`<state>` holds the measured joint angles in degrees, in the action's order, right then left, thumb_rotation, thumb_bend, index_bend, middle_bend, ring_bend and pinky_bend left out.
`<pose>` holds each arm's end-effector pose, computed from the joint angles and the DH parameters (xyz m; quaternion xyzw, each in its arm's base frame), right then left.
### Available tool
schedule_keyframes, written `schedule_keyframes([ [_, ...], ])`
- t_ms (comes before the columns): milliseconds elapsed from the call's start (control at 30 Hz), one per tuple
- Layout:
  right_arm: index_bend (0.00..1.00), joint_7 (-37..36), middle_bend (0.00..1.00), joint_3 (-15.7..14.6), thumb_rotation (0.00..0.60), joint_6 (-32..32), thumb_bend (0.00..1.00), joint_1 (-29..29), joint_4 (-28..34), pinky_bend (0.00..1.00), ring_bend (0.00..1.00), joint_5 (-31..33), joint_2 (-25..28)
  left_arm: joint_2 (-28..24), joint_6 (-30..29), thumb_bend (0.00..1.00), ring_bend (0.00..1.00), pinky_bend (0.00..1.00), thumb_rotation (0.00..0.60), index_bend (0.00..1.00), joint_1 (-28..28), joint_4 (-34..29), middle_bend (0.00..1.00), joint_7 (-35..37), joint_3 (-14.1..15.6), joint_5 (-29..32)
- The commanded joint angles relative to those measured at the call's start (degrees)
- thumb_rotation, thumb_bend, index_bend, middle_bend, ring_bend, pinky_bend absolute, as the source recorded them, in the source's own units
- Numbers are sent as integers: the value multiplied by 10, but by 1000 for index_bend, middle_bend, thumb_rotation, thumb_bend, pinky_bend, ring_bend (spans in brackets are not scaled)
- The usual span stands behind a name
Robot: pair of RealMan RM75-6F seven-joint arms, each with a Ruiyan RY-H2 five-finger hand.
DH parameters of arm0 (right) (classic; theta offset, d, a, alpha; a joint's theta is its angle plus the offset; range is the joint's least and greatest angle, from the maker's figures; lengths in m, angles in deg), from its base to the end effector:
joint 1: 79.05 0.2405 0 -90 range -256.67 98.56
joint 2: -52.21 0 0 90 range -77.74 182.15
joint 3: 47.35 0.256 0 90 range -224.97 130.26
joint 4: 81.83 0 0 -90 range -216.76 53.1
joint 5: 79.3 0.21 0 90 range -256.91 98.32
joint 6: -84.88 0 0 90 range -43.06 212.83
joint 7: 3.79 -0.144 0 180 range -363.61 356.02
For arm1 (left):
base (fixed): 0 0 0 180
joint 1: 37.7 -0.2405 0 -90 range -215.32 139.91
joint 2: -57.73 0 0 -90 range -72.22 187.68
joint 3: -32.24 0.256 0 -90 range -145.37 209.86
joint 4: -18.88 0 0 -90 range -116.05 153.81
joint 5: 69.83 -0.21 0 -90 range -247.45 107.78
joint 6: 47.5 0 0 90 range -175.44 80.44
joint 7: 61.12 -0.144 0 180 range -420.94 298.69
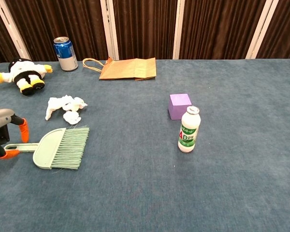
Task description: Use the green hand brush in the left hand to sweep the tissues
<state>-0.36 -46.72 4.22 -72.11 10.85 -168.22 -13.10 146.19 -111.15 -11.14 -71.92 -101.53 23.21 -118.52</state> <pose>-0.3020 -0.1825 0.1335 0.6464 -0.3860 0.3635 0.5487 -0.2457 0.2781 -0.0068 -0.6762 -0.4531 -0.2125 0.5407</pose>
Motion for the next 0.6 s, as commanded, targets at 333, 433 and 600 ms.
schedule_keyframes([
  [333, 0, 1, 0, 0, 600, 2, 321, 0, 2, 11, 0, 3, 0, 17, 6, 461, 1000, 1000, 600, 449, 18, 22, 1000, -4, 6, 28],
  [433, 0, 1, 0, 0, 600, 2, 321, 0, 2, 11, 0, 4, 0, 21, 5, 520, 1000, 1000, 600, 511, 20, 24, 1000, -4, 10, 32],
  [600, 0, 1, 0, 1, 600, 0, 322, -1, 3, 10, 0, 5, 0, 20, -9, 703, 1000, 1000, 600, 685, 19, 14, 1000, 9, 13, 17],
])
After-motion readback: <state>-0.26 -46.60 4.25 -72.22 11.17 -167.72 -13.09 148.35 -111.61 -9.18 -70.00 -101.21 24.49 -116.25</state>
